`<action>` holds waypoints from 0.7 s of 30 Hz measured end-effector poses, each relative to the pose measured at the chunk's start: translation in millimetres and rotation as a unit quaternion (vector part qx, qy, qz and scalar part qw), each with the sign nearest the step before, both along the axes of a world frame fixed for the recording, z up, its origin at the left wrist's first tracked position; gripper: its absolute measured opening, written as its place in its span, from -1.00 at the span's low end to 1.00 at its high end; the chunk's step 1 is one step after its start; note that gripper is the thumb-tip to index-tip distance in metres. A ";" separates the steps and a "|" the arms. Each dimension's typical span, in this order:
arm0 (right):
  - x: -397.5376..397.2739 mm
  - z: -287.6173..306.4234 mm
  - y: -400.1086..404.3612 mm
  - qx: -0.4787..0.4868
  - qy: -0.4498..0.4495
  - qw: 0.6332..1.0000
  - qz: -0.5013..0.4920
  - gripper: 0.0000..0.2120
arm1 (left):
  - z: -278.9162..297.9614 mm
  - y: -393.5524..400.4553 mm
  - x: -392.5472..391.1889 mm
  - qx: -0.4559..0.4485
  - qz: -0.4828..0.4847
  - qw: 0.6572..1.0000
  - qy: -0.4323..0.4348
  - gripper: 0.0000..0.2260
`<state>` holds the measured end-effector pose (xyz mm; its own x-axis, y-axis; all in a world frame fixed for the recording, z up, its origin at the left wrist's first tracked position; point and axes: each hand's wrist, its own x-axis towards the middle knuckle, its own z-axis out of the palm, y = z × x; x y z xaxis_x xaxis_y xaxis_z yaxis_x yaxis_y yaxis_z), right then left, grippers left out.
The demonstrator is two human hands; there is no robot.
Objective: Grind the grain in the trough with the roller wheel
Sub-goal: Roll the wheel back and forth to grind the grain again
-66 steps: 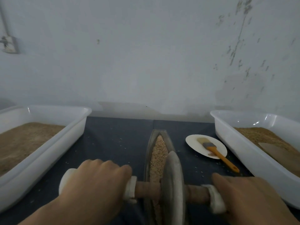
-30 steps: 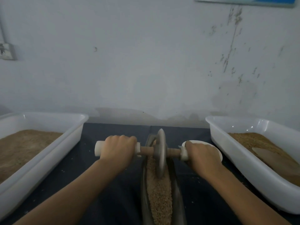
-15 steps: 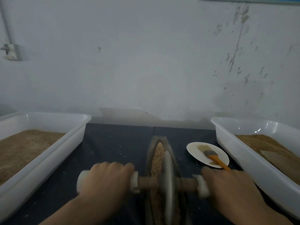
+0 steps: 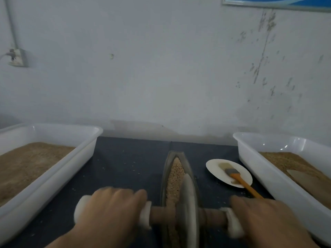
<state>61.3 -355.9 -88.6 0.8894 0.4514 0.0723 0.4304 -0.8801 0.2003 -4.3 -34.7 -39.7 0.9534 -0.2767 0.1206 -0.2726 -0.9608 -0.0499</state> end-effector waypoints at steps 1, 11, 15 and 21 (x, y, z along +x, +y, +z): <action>0.8 -8.0 -4.7 -0.030 0.039 0.999 0.017 -0.67 | 4.1 3.5 -8.3 -0.004 -0.009 1.000 0.029 -0.79; 13.0 33.9 46.1 0.011 -0.167 0.984 -0.067 -0.77 | -7.4 -9.6 70.1 0.017 0.072 0.993 -0.095 -0.80; 33.8 47.1 56.4 0.012 -0.167 0.983 -0.073 -0.77 | -6.6 -10.3 91.1 -0.009 0.079 0.992 -0.103 -0.81; -40.7 55.7 46.1 -0.018 -0.115 0.993 -0.027 -0.72 | -10.8 -1.6 15.8 -0.017 0.044 0.998 -0.033 -0.80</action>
<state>20.6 -309.8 -33.0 0.8737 0.4103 0.2614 0.3228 -0.8909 0.3194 11.5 -36.3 -50.5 0.9635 -0.1863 0.1922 -0.1836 -0.9825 -0.0315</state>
